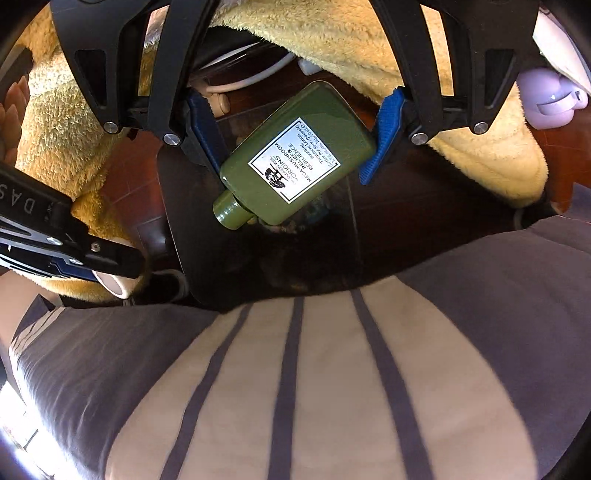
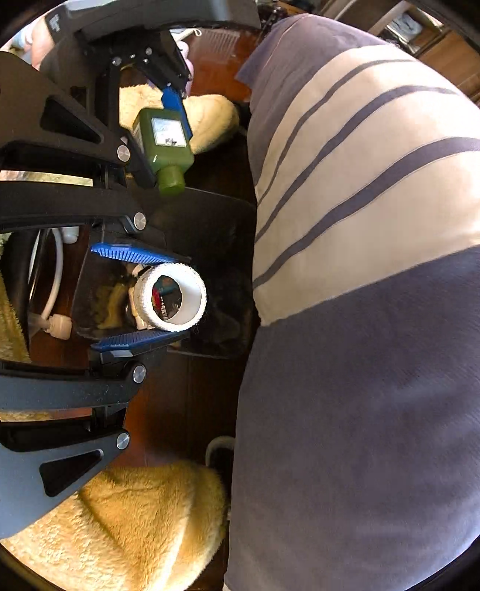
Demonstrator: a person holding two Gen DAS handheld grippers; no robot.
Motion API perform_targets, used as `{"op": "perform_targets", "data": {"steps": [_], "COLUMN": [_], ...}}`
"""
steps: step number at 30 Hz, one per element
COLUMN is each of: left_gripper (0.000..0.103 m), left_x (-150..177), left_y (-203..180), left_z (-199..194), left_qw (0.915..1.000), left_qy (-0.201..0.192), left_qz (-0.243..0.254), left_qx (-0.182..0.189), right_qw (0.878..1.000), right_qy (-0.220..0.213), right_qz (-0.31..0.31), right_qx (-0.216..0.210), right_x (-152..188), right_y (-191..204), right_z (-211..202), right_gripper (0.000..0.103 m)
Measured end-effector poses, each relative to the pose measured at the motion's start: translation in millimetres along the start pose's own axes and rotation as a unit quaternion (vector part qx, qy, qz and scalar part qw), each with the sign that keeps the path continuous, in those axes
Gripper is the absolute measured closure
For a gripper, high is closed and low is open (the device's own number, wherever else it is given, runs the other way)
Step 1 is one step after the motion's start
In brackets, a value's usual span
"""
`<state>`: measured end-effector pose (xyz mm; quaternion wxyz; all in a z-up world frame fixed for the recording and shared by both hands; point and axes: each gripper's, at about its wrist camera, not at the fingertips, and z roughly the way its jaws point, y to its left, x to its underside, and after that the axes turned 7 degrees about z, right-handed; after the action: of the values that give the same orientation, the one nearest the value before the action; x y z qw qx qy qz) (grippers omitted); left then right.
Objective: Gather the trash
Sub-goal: 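Lower the green bottle and tape roll into the bin and open both tools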
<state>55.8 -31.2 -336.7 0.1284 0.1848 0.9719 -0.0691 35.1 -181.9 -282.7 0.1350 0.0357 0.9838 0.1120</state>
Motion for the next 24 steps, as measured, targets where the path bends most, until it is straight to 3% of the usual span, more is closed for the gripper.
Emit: {"op": "perform_targets", "data": {"steps": [8, 11, 16, 19, 24], "left_gripper": [0.036, 0.024, 0.014, 0.01, 0.01], "left_x": [-7, -7, -9, -9, -8], "left_y": [1, 1, 2, 4, 11], "left_z": [15, 7, -12, -33, -91], "left_qw": [0.9998, 0.9999, 0.9999, 0.9988, 0.9925], "left_qy": [0.014, 0.011, -0.011, -0.039, -0.105], "left_qz": [-0.004, -0.01, -0.008, -0.004, -0.005], "left_qx": [0.012, 0.008, -0.009, -0.031, -0.062], "right_qw": [1.0, 1.0, 1.0, 0.999, 0.992], "right_qy": [0.014, 0.012, -0.014, -0.048, -0.118], "right_qz": [-0.001, 0.005, 0.018, 0.021, 0.022], "right_qx": [-0.004, -0.003, -0.004, 0.007, 0.038], "right_x": [-7, -7, -11, -15, -15], "right_y": [2, -2, -8, -12, -18], "right_z": [10, 9, -7, -34, -84], "right_gripper": [0.066, 0.041, 0.037, 0.029, 0.004]}}
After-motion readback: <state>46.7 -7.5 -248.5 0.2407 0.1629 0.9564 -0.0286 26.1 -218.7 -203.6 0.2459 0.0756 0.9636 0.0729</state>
